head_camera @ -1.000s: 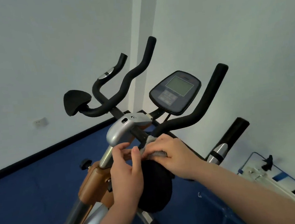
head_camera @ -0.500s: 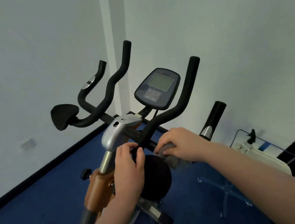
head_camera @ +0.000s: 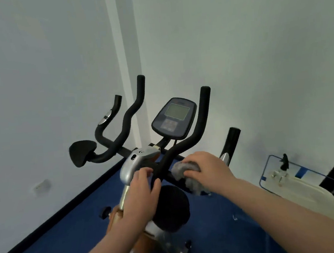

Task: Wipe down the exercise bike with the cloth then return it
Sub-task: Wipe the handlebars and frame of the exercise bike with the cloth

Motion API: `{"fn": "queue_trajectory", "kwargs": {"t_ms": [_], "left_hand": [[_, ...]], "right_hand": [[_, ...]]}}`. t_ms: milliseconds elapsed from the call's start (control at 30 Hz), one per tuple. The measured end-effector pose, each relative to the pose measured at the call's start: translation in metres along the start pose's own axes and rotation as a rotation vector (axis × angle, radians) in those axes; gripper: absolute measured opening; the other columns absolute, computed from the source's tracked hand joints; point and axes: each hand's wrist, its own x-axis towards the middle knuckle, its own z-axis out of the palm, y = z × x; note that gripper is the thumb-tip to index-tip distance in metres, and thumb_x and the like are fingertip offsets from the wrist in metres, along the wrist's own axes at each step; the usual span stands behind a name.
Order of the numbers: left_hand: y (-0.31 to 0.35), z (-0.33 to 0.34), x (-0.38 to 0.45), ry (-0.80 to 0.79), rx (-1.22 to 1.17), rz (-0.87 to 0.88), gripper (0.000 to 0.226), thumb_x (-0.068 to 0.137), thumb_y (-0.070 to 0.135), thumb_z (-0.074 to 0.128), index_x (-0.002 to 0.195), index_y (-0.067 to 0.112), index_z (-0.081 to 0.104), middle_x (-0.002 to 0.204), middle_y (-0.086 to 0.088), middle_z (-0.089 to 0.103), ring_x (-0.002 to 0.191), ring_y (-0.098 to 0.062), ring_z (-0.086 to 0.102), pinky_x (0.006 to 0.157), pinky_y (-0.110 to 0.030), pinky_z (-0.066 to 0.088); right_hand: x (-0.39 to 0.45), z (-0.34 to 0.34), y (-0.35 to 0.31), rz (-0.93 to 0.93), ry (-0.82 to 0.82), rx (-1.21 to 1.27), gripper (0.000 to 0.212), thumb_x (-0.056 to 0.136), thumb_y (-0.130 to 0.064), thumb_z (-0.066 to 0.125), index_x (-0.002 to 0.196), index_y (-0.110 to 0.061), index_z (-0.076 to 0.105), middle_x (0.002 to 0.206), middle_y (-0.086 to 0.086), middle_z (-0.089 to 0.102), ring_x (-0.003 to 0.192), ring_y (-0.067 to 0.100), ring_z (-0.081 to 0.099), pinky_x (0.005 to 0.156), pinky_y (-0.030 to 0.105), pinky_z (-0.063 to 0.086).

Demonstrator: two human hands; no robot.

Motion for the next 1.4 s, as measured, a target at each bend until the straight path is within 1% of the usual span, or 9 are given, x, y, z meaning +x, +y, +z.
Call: {"fn": "queue_trajectory", "kwargs": {"t_ms": [133,433,500,633,833,933,1067,1167,1400], "left_hand": [[0.005,-0.023,-0.014,0.085,0.095,-0.099,0.027,0.091,0.037,0.049,0.116,0.027,0.049,0.118,0.006,0.051,0.097,-0.015,0.056,0.08,-0.039,0.05],[0.005,-0.083,-0.137,0.422,0.252,-0.413,0.019,0.092,0.037,0.047,0.109,0.029,0.051,0.111,0.008,0.054,0.09,-0.013,0.056,0.074,-0.033,0.049],[0.004,-0.102,-0.179,0.475,0.309,-0.476,0.023,0.091,0.036,0.046,0.112,0.027,0.051,0.115,0.006,0.054,0.099,-0.016,0.055,0.078,-0.032,0.046],[-0.002,-0.159,-0.276,0.549,0.505,-0.597,0.031,0.089,0.036,0.044,0.117,0.024,0.051,0.119,0.003,0.053,0.111,-0.021,0.051,0.085,-0.036,0.042],[-0.019,-0.256,-0.429,0.658,0.655,-0.83,0.038,0.09,0.034,0.041,0.124,0.02,0.05,0.127,0.001,0.052,0.115,-0.021,0.048,0.091,-0.036,0.039],[-0.024,-0.301,-0.502,0.731,0.686,-0.898,0.038,0.092,0.034,0.041,0.126,0.021,0.049,0.128,0.003,0.051,0.113,-0.019,0.047,0.091,-0.033,0.037],[-0.037,-0.351,-0.582,0.785,0.698,-0.974,0.037,0.092,0.034,0.042,0.126,0.021,0.049,0.128,0.003,0.05,0.114,-0.018,0.047,0.091,-0.031,0.036],[-0.062,-0.395,-0.636,0.739,0.736,-1.024,0.041,0.092,0.036,0.041,0.13,0.022,0.046,0.131,0.003,0.049,0.117,-0.017,0.045,0.095,-0.032,0.035],[-0.115,-0.477,-0.67,0.622,0.718,-0.959,0.042,0.092,0.034,0.041,0.132,0.021,0.045,0.133,0.003,0.049,0.121,-0.018,0.044,0.099,-0.033,0.033]], "right_hand": [[0.005,-0.012,-0.014,-0.096,0.087,0.045,0.021,0.083,-0.039,0.064,0.103,-0.035,0.064,0.098,-0.013,0.062,0.094,0.008,0.055,0.079,0.029,0.047],[-0.034,0.009,-0.082,-0.493,-0.006,0.165,0.032,0.083,-0.039,0.068,0.113,-0.029,0.063,0.11,-0.011,0.06,0.104,0.008,0.054,0.084,0.021,0.043],[-0.051,0.024,-0.113,-0.544,-0.048,0.201,0.031,0.084,-0.036,0.068,0.113,-0.026,0.064,0.11,-0.009,0.061,0.104,0.011,0.055,0.087,0.023,0.043],[-0.099,0.054,-0.191,-0.688,-0.182,0.259,0.02,0.084,-0.034,0.067,0.103,-0.027,0.066,0.098,-0.009,0.062,0.096,0.013,0.056,0.079,0.027,0.045],[-0.18,0.093,-0.317,-0.821,-0.3,0.34,0.011,0.085,-0.033,0.066,0.093,-0.027,0.067,0.09,-0.008,0.062,0.085,0.015,0.059,0.066,0.027,0.042],[-0.225,0.113,-0.38,-0.872,-0.321,0.363,0.011,0.084,-0.031,0.068,0.093,-0.025,0.067,0.092,-0.005,0.062,0.087,0.017,0.058,0.067,0.028,0.041],[-0.277,0.135,-0.451,-0.924,-0.321,0.352,0.014,0.083,-0.032,0.068,0.094,-0.023,0.068,0.095,-0.002,0.065,0.091,0.02,0.058,0.071,0.032,0.046],[-0.322,0.152,-0.51,-0.922,-0.355,0.356,0.015,0.084,-0.032,0.066,0.095,-0.021,0.067,0.096,-0.001,0.063,0.092,0.02,0.057,0.073,0.033,0.046],[-0.372,0.188,-0.599,-0.878,-0.342,0.379,0.012,0.086,-0.032,0.064,0.094,-0.024,0.066,0.093,-0.006,0.061,0.087,0.014,0.055,0.072,0.032,0.046]]}}
